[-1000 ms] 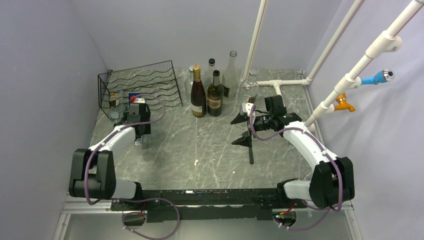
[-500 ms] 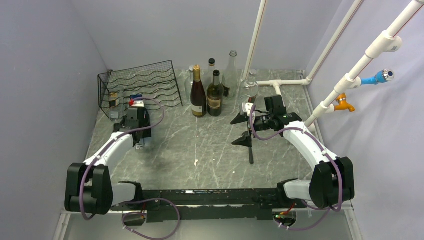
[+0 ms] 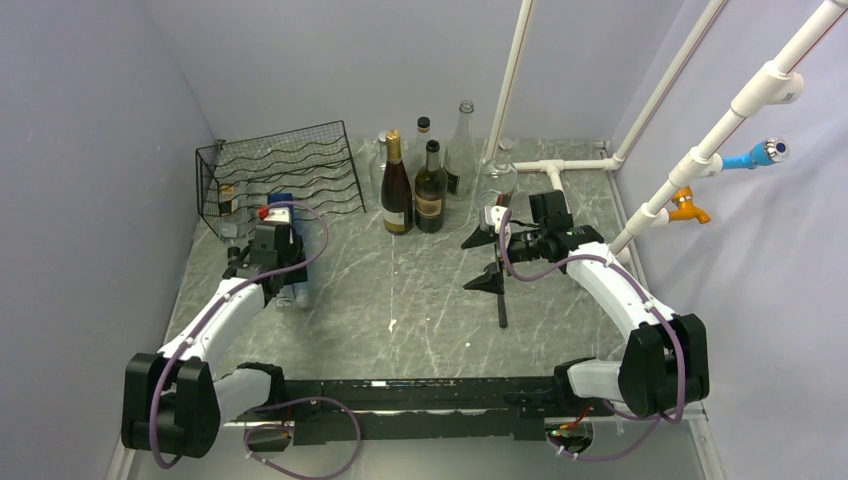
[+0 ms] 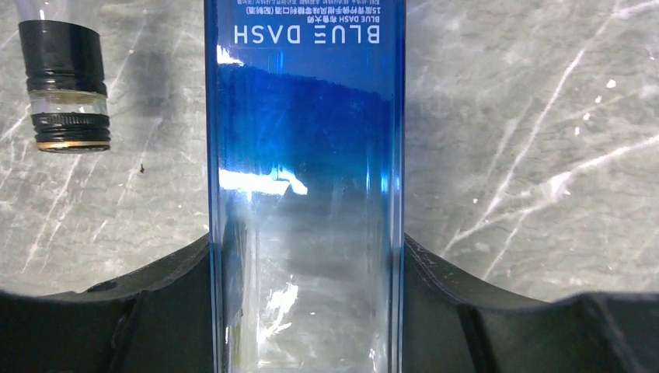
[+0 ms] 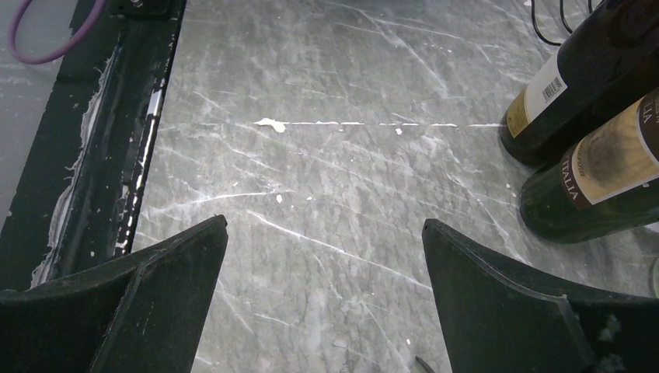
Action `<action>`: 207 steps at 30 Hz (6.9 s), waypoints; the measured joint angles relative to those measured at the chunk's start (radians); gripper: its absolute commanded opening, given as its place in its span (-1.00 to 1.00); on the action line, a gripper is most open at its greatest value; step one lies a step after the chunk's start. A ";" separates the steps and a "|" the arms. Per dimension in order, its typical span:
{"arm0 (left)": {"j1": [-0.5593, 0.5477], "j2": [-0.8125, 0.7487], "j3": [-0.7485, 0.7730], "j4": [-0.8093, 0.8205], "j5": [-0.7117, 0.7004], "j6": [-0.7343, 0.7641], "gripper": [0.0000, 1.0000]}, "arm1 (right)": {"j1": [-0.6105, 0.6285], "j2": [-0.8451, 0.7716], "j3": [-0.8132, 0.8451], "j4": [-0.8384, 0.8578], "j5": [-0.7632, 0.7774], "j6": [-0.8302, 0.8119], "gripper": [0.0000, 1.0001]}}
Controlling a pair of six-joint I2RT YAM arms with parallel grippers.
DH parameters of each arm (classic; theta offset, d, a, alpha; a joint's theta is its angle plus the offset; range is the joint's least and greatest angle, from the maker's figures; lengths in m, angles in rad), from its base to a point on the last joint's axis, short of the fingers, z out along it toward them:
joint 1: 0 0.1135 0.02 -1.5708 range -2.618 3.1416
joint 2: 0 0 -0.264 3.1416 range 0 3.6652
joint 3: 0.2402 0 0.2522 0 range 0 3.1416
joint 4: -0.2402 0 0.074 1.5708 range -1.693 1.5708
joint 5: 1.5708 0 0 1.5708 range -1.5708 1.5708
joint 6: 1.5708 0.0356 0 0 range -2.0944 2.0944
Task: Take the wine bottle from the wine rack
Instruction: Pick up the wine bottle from the wine rack.
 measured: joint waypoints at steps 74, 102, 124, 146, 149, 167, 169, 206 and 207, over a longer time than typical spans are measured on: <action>-0.188 -0.257 0.009 -0.267 0.446 -0.210 -1.00 | 0.000 -0.003 0.000 -0.001 0.000 -0.028 0.99; -0.322 -0.172 0.123 -0.364 0.669 -0.266 -1.00 | 0.005 -0.003 0.000 -0.010 -0.026 -0.077 0.99; -0.513 -0.013 0.150 -0.246 0.772 -0.437 -1.00 | 0.172 -0.058 -0.111 0.072 -0.033 -0.166 0.99; -0.577 0.142 0.222 -0.152 0.853 -0.499 -1.00 | 0.369 -0.068 -0.114 0.136 0.189 -0.200 0.99; -0.580 0.150 0.224 -0.151 0.856 -0.502 -1.00 | 0.383 -0.067 -0.114 0.136 0.209 -0.204 0.99; -0.585 0.177 0.228 -0.092 0.903 -0.533 -1.00 | 0.478 -0.043 -0.127 0.173 0.331 -0.251 0.99; -0.585 0.177 0.228 -0.089 0.909 -0.538 -1.00 | 0.490 -0.039 -0.134 0.189 0.351 -0.256 0.99; -0.587 0.190 0.227 -0.069 0.937 -0.556 0.04 | 0.546 -0.012 -0.169 0.306 0.481 -0.298 -1.00; -0.587 0.190 0.225 -0.068 0.937 -0.557 0.14 | 0.546 -0.011 -0.169 0.306 0.481 -0.298 -1.00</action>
